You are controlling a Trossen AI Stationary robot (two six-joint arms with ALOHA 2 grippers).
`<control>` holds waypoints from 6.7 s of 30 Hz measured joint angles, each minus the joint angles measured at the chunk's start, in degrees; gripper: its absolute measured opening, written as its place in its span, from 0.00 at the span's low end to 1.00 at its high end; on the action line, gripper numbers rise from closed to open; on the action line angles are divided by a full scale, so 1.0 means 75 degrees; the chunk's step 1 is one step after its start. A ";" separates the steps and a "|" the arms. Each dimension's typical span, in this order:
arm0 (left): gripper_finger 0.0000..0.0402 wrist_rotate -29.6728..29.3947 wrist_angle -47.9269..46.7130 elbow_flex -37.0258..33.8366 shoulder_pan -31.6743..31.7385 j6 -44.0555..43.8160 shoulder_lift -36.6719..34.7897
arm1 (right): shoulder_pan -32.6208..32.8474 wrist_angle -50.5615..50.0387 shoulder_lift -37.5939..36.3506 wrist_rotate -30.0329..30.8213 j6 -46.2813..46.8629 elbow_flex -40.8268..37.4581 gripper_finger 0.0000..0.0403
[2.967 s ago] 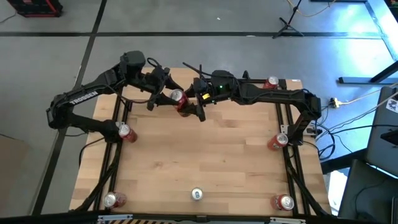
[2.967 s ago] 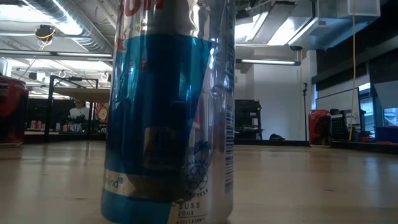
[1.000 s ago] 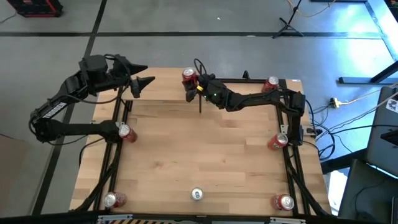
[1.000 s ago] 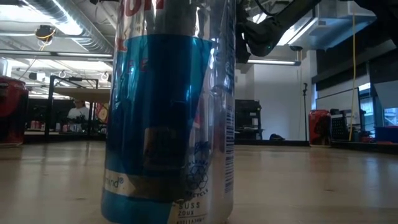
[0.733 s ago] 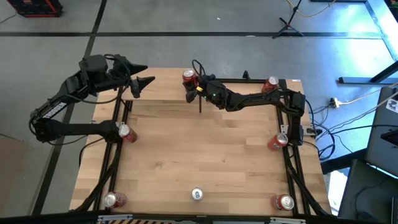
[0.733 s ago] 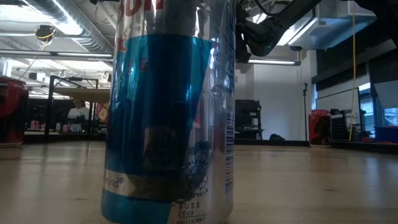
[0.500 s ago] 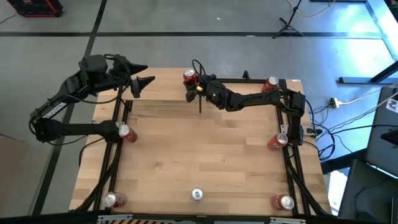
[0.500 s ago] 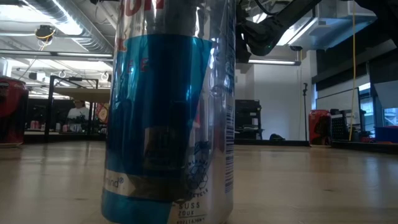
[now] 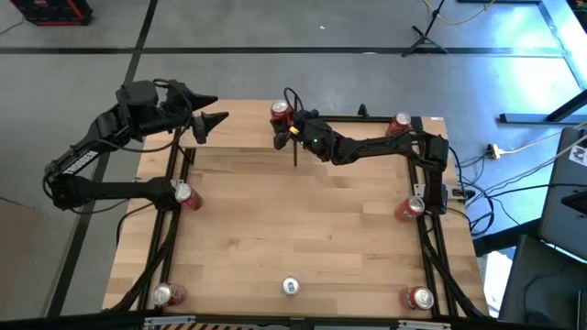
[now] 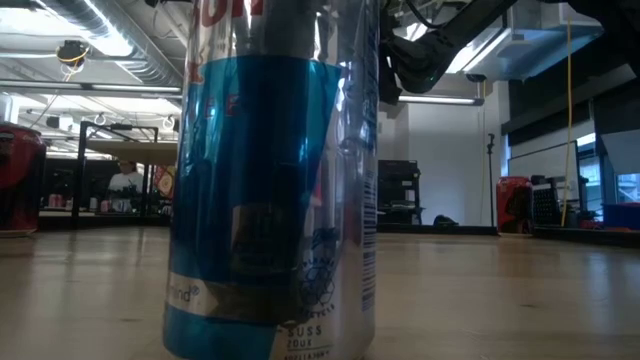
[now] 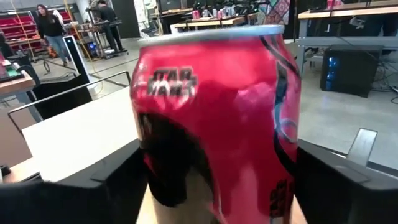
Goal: Place canned beverage on shelf
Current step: Put the bottom red-black soda can on the shelf, then move the top red soda can to the center of the table, then adjust the red-black soda can on the shelf
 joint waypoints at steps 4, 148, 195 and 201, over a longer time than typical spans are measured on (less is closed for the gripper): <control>0.80 0.0002 0.0028 0.0000 0.0000 0.0003 0.0000 | 0.0003 -0.0038 -0.0147 -0.0008 -0.0057 -0.0003 0.93; 0.80 0.0006 -0.0179 0.0000 -0.0350 0.0172 0.0280 | 0.1721 -1.5550 -0.1305 -0.4332 -0.1241 0.3333 0.93; 0.80 -0.0233 -0.0180 0.0000 -0.0350 0.0172 0.0280 | -0.6329 -1.5775 -0.1808 -0.1509 -0.2502 0.3319 0.88; 0.80 -0.0233 -0.0182 0.0000 -0.0350 0.0172 0.0280 | -0.6517 -1.5738 -0.1535 -0.1628 -0.2671 0.3185 0.88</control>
